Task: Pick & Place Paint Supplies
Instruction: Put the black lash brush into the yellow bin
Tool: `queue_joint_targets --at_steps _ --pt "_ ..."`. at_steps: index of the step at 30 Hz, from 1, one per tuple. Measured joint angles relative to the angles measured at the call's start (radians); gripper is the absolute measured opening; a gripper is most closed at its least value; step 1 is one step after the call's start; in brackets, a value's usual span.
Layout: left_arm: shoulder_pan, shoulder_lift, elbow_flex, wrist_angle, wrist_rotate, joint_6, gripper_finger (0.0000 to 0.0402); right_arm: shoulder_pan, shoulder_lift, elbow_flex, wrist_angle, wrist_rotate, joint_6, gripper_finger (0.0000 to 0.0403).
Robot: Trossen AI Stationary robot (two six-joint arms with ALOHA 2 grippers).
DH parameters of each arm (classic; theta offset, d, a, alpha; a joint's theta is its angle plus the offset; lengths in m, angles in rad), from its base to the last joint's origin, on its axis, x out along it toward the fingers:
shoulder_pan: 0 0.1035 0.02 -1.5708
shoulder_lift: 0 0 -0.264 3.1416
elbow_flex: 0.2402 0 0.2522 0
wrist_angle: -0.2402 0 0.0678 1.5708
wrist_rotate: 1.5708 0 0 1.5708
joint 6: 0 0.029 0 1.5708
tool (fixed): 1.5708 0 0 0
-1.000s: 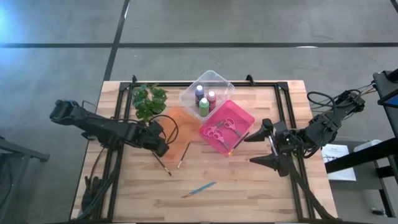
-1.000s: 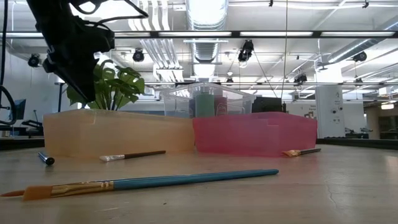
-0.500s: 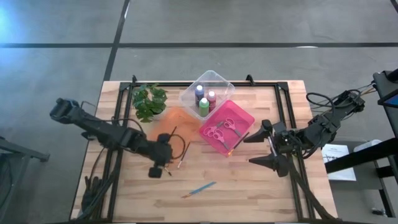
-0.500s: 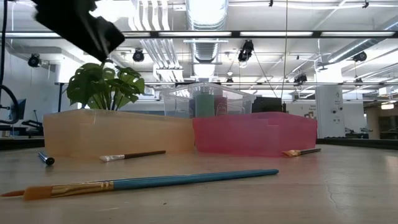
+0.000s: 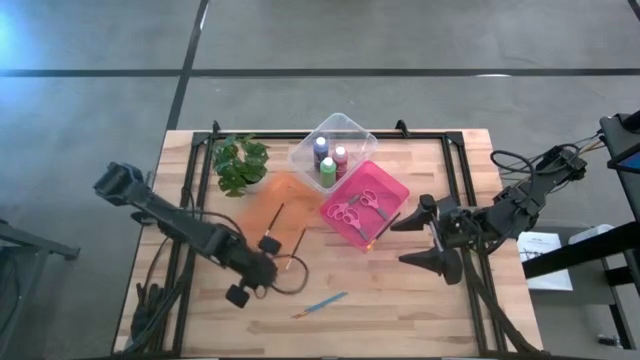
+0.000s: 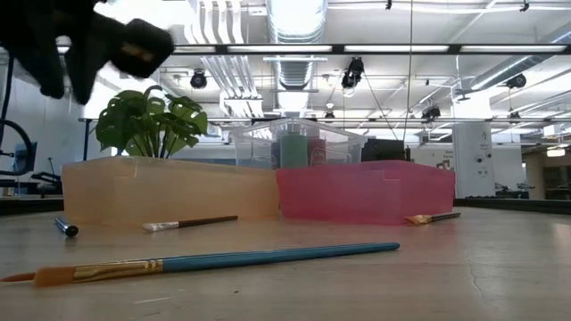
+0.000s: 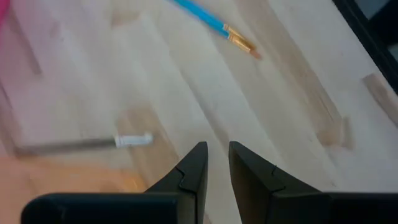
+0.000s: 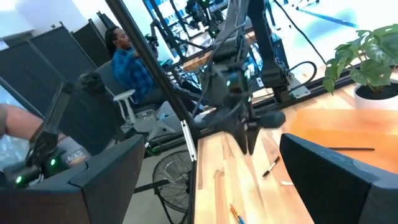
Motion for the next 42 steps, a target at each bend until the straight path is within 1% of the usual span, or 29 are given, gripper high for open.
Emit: queue_joint_targets --at_steps 3,5,11,19,22,29,34,38,42 --pt "0.000 0.102 0.099 -0.038 0.001 0.111 0.0075 0.000 0.000 0.000 0.016 0.002 -0.004 0.0370" --pt "0.000 0.156 0.128 -0.059 0.001 0.162 0.0075 0.000 0.000 0.000 0.021 0.017 -0.009 0.0370" --pt "0.001 0.231 0.105 -0.069 0.000 0.235 0.0075 0.000 0.000 -0.001 0.021 0.019 -0.015 0.0370" --pt "0.001 0.239 0.053 -0.067 0.008 0.300 0.0075 0.000 0.000 -0.006 0.023 0.019 -0.017 0.0370" --pt "0.003 0.239 0.036 -0.028 0.008 0.304 0.0075 0.000 0.000 -0.014 0.022 0.019 -0.017 0.0370" --pt "0.005 0.245 0.024 0.000 -0.002 0.310 0.0076 0.000 0.000 -0.023 0.029 0.019 -0.013 0.0370" --pt "0.007 0.287 0.024 0.024 -0.008 0.335 0.0076 0.000 0.000 -0.029 0.041 0.018 -0.014 0.0370" --pt "0.007 0.318 0.024 0.026 -0.051 0.337 0.0076 0.000 0.000 -0.030 0.041 0.018 -0.009 0.0370" --pt "0.013 0.333 0.025 0.025 -0.053 0.337 0.0076 0.000 0.000 -0.031 0.041 0.018 -0.006 0.0370"
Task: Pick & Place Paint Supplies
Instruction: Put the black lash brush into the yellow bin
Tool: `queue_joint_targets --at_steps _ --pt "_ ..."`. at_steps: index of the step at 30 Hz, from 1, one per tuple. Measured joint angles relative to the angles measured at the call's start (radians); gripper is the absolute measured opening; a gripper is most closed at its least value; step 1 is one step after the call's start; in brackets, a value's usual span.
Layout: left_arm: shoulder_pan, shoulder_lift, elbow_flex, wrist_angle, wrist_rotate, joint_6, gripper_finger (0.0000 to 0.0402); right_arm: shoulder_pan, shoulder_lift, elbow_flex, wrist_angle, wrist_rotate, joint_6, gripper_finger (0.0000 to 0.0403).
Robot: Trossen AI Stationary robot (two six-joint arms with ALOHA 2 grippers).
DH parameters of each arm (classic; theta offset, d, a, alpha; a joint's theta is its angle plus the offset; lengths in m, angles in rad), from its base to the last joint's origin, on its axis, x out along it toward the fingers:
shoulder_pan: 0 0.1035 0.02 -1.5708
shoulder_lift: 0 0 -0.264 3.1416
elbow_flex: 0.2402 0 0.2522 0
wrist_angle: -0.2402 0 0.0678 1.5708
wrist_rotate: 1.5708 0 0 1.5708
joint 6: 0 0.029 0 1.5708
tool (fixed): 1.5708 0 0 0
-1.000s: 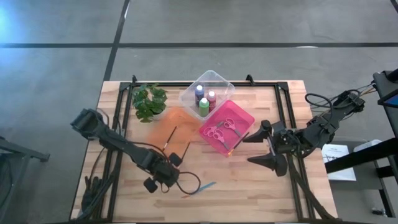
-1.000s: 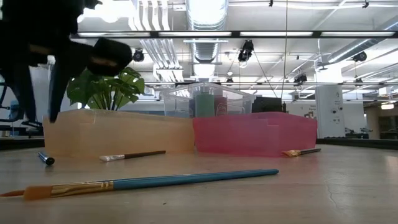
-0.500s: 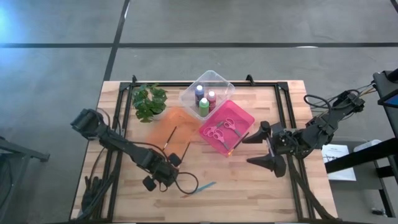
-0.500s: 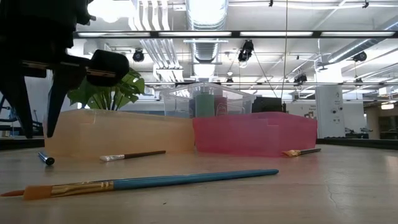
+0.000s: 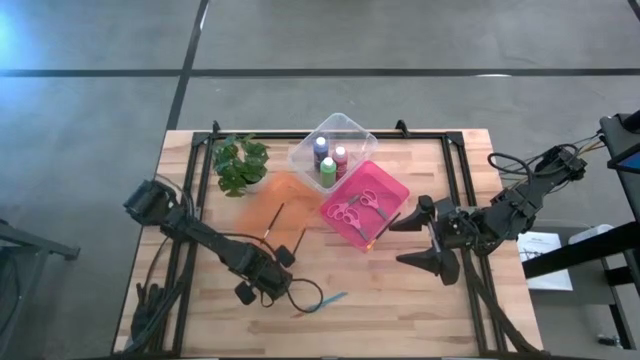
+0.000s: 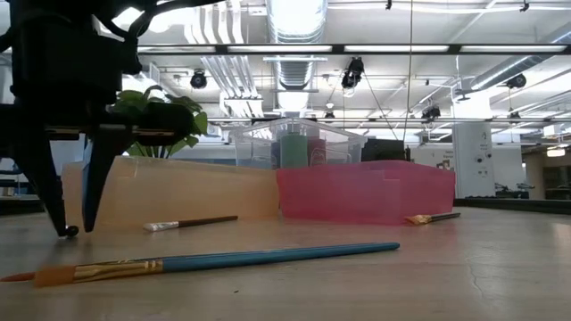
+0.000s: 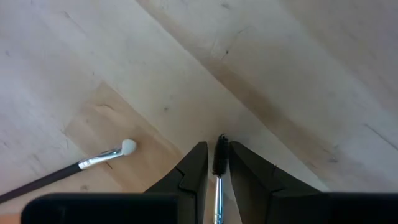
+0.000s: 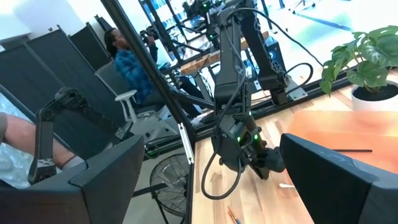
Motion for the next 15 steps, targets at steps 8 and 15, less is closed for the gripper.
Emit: queue_joint_targets --at_steps 8,15 --pt "0.000 0.009 0.002 0.000 0.005 -0.003 0.0076 0.000 0.000 -0.001 0.000 0.000 0.003 0.0370" --pt "0.000 0.009 0.001 0.001 0.008 -0.003 0.0063 0.000 0.000 -0.001 0.002 0.000 0.004 0.0370"
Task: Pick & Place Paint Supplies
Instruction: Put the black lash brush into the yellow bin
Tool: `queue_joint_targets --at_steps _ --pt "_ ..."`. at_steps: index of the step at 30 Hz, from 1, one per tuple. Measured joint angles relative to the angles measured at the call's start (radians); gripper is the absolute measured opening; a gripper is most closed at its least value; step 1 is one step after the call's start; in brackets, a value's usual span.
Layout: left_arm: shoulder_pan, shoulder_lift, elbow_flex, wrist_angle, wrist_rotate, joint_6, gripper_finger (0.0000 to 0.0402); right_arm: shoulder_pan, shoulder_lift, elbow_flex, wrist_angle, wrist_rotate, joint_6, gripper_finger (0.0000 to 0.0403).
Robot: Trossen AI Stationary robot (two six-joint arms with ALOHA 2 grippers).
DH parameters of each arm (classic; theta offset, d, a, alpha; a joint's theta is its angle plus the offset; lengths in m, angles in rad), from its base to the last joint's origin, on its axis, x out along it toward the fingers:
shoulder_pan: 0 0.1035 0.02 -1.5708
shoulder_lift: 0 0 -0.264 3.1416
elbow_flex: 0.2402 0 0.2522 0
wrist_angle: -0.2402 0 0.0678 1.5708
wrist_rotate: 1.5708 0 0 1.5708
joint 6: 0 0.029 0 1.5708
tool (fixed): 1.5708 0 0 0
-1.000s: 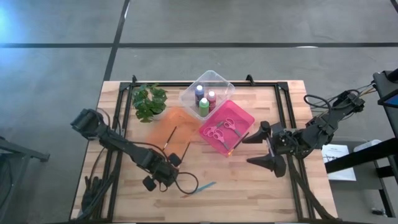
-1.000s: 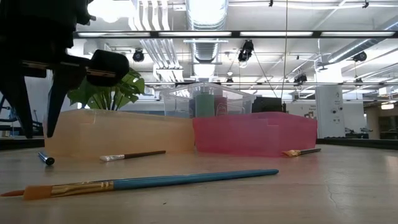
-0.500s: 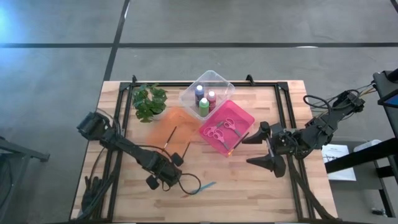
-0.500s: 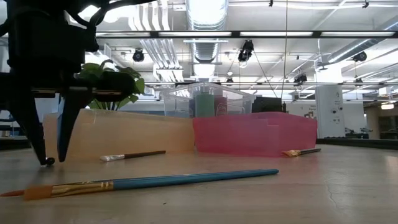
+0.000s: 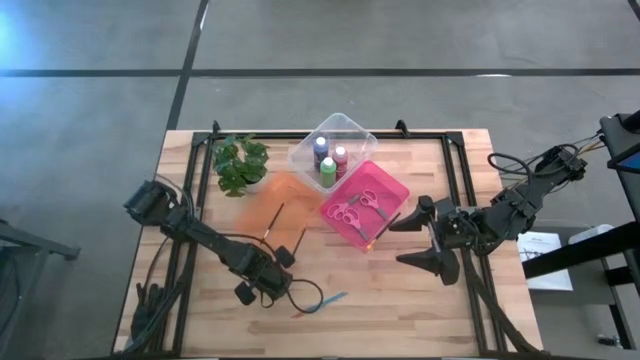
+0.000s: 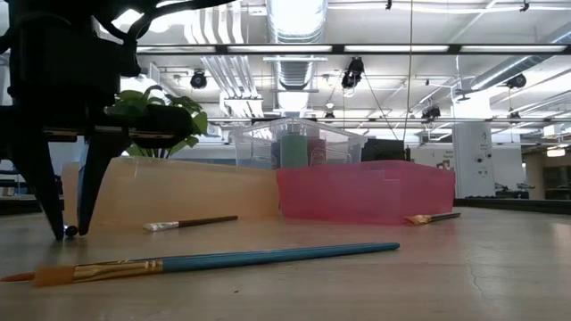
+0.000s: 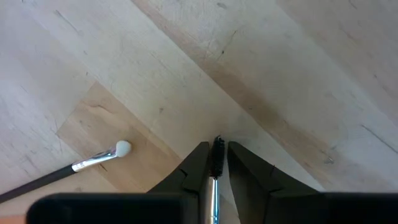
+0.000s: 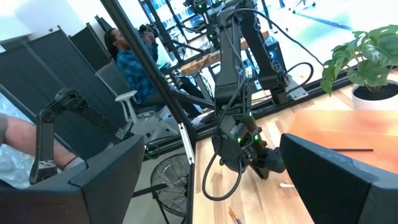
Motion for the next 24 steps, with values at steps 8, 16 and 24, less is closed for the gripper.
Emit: queue_joint_targets --at_steps 8,16,24 --pt "-0.001 0.000 0.000 0.000 0.012 -0.016 0.0006 0.000 0.000 0.000 0.002 0.000 0.004 0.0370" --pt "0.000 0.001 0.067 0.009 0.055 -0.035 0.0009 0.000 0.000 0.000 0.002 -0.003 0.004 0.0370" --pt "0.028 -0.048 0.261 0.040 0.153 -0.086 0.0006 0.011 0.000 0.000 0.002 -0.005 0.010 0.0370"
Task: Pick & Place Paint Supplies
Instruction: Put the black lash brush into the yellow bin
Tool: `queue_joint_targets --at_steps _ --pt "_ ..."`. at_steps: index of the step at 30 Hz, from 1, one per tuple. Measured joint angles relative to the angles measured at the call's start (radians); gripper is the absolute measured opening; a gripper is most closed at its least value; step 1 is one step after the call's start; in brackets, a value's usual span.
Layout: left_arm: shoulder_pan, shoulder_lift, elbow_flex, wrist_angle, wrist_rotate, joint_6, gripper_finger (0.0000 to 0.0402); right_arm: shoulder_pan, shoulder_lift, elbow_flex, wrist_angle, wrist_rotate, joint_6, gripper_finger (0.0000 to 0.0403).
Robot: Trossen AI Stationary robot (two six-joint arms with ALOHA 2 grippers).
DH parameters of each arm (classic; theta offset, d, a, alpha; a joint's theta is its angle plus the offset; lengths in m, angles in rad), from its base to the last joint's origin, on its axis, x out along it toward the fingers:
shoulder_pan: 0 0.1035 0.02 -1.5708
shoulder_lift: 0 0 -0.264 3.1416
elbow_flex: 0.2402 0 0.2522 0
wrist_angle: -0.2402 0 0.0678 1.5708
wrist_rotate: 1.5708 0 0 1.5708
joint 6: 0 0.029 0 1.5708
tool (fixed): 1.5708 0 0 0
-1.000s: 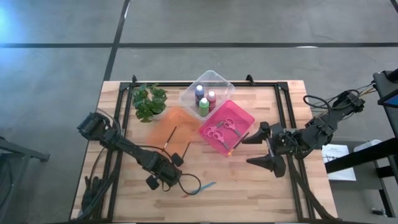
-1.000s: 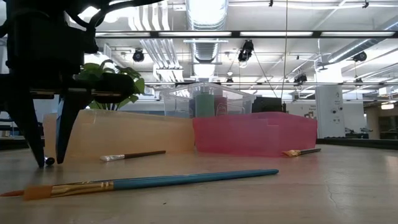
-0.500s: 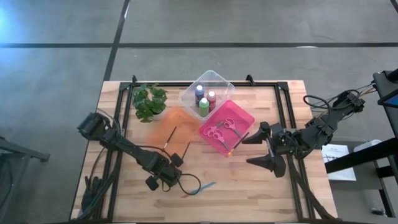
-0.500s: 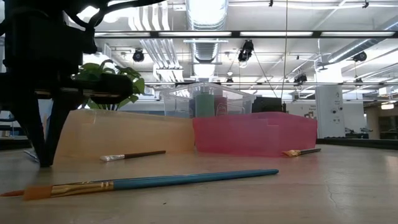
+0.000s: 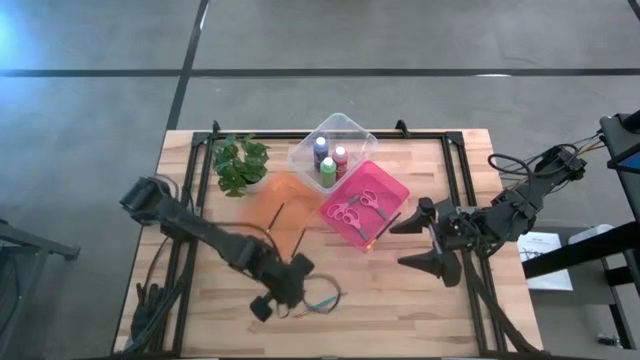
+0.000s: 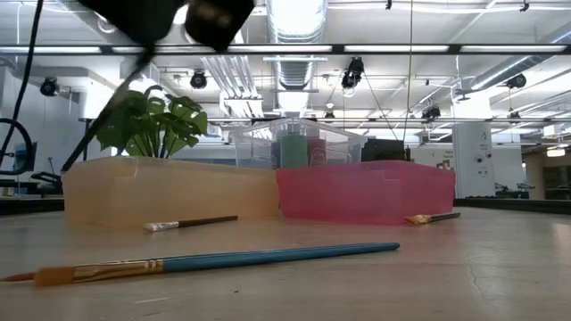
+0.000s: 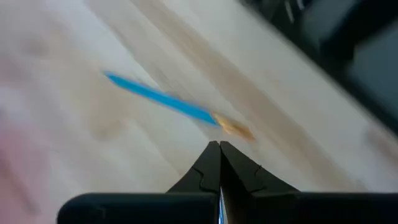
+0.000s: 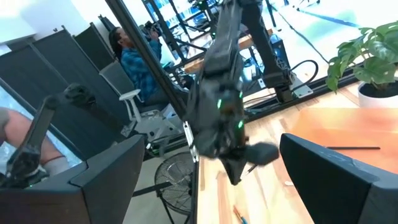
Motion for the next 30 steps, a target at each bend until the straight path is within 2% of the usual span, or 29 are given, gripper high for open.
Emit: queue_joint_targets --at_steps 5,8,12,16,20,24,30 --pt "0.084 -0.061 0.088 0.083 -0.008 -0.136 0.0006 0.000 0.000 0.000 0.000 0.000 -0.002 0.0370" --pt "0.139 -0.089 0.127 0.086 -0.092 -0.219 0.0006 0.000 0.000 0.000 0.000 0.000 -0.005 0.0370" --pt "0.229 -0.114 0.165 -0.011 -0.259 -0.330 0.0006 0.009 0.000 0.000 0.000 -0.001 -0.008 0.0370" --pt "0.325 -0.125 0.165 -0.172 -0.313 -0.437 0.0006 0.018 0.000 0.000 0.000 0.001 -0.009 0.0370" --pt "0.391 -0.130 0.125 -0.252 -0.363 -0.507 0.0006 0.019 0.000 -0.004 0.000 0.002 -0.007 0.0370" --pt "0.441 -0.133 0.054 -0.203 -0.415 -0.622 0.0006 0.019 0.000 -0.012 0.002 0.003 -0.003 0.0370" --pt "0.480 -0.135 -0.068 -0.110 -0.426 -0.722 0.0006 0.019 0.000 -0.025 0.003 0.004 0.014 0.0370"
